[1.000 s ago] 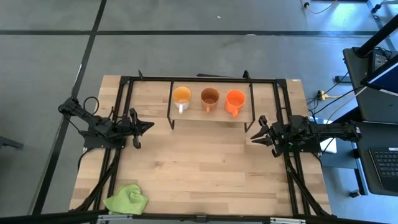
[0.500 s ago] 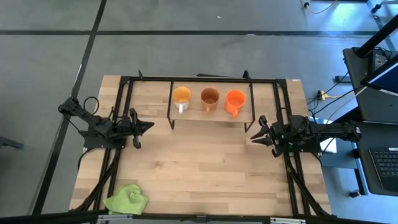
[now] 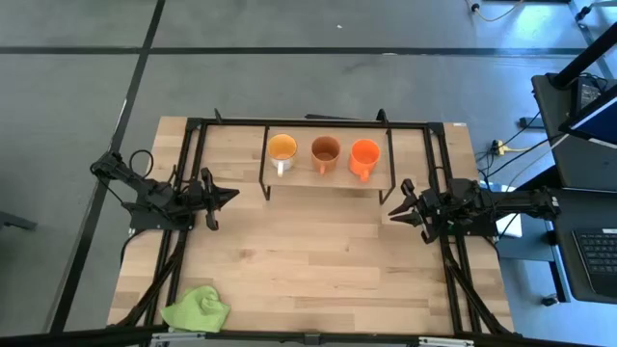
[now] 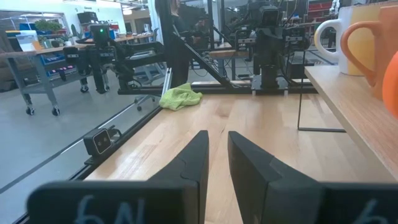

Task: Stack small to large cups/mugs on shelf
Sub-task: Return to Home Position

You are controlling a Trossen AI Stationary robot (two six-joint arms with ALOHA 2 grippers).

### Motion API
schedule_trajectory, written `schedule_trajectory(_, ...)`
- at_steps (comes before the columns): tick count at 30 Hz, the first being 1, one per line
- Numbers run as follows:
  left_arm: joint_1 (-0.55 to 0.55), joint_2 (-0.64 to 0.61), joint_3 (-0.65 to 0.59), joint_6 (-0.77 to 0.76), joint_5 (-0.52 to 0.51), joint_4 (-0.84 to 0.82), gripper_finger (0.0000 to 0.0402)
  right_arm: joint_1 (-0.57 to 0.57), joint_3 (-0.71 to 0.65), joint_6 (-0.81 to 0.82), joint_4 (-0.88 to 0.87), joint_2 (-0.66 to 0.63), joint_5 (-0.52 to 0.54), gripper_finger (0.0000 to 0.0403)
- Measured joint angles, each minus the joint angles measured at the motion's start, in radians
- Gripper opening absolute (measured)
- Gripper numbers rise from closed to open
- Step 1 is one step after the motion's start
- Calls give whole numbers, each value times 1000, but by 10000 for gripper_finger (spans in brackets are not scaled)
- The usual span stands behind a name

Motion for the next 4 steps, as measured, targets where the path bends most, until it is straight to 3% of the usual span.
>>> schedule_trajectory(4,0,0,0,0,0,0,0,0,0,-1,0,0,0,62)
